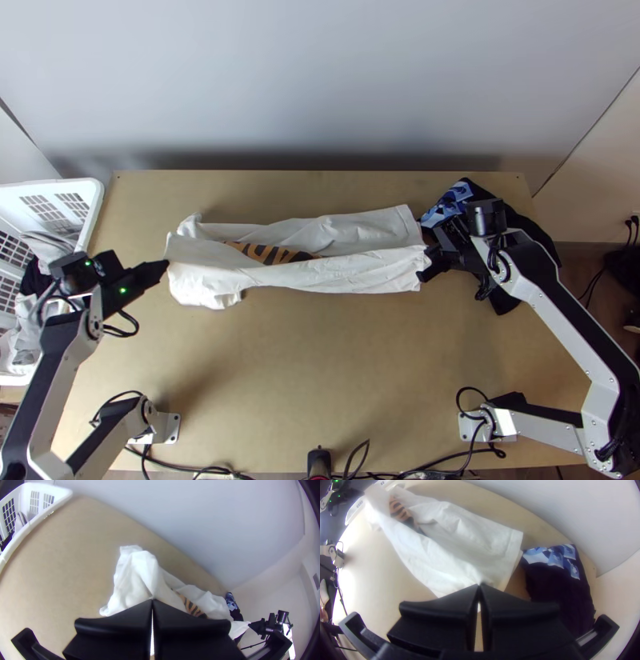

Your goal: Fold the t-shirt

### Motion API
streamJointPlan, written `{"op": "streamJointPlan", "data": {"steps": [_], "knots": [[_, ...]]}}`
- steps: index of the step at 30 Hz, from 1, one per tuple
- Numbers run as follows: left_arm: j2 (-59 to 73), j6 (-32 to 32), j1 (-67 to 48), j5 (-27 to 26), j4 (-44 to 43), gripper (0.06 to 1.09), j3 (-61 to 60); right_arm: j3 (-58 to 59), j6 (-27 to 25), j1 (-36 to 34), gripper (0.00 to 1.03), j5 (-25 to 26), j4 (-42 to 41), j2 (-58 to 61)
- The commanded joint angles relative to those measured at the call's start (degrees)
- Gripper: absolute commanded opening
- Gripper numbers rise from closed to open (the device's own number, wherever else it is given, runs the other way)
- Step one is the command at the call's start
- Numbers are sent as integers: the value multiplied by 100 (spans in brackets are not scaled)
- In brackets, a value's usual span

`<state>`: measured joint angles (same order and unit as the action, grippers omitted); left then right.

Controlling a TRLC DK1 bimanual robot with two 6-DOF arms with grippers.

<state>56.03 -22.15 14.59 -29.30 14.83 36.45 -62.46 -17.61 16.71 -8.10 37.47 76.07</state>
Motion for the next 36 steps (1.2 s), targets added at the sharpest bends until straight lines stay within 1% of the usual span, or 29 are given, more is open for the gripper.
{"op": "streamJointPlan", "data": {"steps": [1,7,10,14,17,21,23,26,28,30,34,36], "knots": [[-488,-140,-149,-76,837,9,864,-74,38,-45,3,1,-3,-22],[-453,-202,-132,-120,1013,9,1277,-109,20,-221,3,10,-3,-110],[-470,-307,-132,-181,1048,9,1365,-30,-199,-230,3,1,-12,-330],[-567,-518,-149,-357,1224,9,1409,93,-243,-221,3,1,-12,-638],[-681,-518,-299,-463,1866,9,1550,208,-208,-115,3,-8,102,-998],[-1059,-518,-527,-463,2674,9,1699,251,-50,25,3,-104,823,-1455],[-1270,-518,-694,-463,3087,9,1778,243,-41,43,3,-245,1254,-1631],[-1569,-527,-879,-463,3755,9,1910,278,-68,166,3,-298,1842,-1798],[-1683,-518,-958,-454,4239,9,1928,418,-85,298,3,-350,2027,-1947],[-1806,-351,-1011,-436,4643,9,1822,638,-94,456,3,-350,2141,-2044],[-1920,273,-1072,-375,5627,9,1541,902,-85,518,3,-350,2264,-2132],[-2000,378,-1072,-234,5803,9,1400,955,-85,518,3,-350,2273,-2167]]}}
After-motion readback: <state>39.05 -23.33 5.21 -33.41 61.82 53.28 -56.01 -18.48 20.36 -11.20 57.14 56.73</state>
